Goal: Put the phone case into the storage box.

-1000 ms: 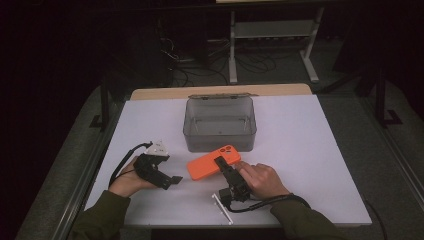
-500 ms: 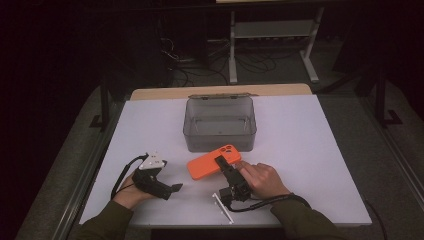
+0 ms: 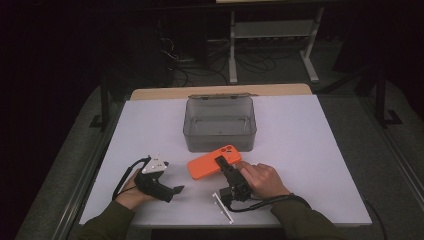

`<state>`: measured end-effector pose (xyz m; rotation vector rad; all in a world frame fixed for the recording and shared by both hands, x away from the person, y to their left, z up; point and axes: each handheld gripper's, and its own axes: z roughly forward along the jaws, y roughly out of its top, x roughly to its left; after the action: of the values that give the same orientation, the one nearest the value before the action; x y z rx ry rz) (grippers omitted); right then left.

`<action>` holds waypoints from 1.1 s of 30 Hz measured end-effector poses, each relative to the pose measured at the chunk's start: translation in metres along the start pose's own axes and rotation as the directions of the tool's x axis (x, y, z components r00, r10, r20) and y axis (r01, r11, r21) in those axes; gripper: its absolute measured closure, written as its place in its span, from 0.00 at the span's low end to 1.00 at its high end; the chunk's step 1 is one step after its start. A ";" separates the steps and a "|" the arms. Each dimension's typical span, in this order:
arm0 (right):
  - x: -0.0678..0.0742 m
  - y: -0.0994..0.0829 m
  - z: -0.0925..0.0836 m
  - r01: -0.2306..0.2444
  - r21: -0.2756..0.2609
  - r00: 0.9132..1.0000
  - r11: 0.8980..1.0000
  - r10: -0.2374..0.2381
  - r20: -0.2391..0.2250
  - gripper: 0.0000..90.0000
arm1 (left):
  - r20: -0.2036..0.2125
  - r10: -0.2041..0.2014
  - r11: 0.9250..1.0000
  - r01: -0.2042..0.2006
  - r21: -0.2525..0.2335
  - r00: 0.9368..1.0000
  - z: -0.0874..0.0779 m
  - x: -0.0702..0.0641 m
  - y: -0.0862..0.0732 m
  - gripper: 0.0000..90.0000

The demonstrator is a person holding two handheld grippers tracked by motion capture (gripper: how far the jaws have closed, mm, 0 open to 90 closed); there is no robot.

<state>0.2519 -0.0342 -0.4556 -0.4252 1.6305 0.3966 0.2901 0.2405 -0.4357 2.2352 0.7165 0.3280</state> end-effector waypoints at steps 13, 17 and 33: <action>-0.003 -0.002 0.000 -0.069 0.015 0.997 0.998 0.069 -0.025 0.90 | -0.007 0.008 1.000 -0.008 0.015 1.000 0.000 -0.001 0.002 0.00; -0.005 -0.004 0.000 -0.096 0.022 0.995 0.995 0.096 -0.033 0.90 | -0.011 0.015 1.000 -0.014 0.015 1.000 0.000 -0.002 0.003 0.00; -0.011 -0.007 0.001 -0.197 0.048 0.976 0.979 0.201 -0.086 0.90 | -0.027 0.030 1.000 -0.029 0.006 0.999 -0.001 -0.003 0.002 0.00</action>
<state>0.2577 -0.0394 -0.4444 -0.2532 1.7732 0.5001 0.2884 0.2383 -0.4332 2.2523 0.7002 0.3723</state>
